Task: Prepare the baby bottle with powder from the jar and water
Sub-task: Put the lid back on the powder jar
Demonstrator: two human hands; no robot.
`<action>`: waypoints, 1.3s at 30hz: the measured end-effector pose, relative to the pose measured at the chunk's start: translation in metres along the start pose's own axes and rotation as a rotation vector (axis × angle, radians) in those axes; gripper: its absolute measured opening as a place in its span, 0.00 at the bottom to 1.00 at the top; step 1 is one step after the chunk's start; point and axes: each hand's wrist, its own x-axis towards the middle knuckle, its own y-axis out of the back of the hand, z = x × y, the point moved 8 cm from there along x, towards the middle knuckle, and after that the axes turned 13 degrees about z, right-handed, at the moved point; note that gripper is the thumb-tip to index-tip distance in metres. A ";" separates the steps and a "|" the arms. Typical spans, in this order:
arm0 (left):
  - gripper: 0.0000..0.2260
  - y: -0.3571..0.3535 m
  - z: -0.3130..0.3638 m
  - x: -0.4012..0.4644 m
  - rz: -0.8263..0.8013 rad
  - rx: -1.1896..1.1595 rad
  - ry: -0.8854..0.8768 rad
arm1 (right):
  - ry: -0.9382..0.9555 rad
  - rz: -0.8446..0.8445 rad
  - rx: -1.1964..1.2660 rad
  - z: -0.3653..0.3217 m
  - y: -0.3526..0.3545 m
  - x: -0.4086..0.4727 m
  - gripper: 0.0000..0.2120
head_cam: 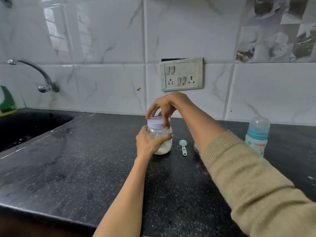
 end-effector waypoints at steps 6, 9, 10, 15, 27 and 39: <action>0.36 0.000 0.000 -0.001 -0.001 0.006 -0.005 | -0.157 0.263 -0.266 0.008 0.015 -0.001 0.29; 0.35 0.000 0.001 -0.001 -0.007 0.006 -0.008 | -0.238 0.432 -0.425 0.013 0.012 0.002 0.38; 0.34 0.000 0.000 -0.001 -0.008 0.001 -0.003 | -0.241 0.474 -0.416 0.015 0.014 0.001 0.39; 0.35 0.001 0.001 -0.001 -0.008 0.010 0.003 | -0.139 0.318 -0.113 0.016 0.027 -0.012 0.33; 0.34 0.000 0.006 -0.003 -0.016 0.011 -0.035 | -0.284 0.396 -0.331 0.018 0.005 -0.002 0.36; 0.31 0.002 0.004 -0.004 -0.026 0.024 0.007 | -0.104 0.187 -0.118 0.012 0.007 -0.008 0.34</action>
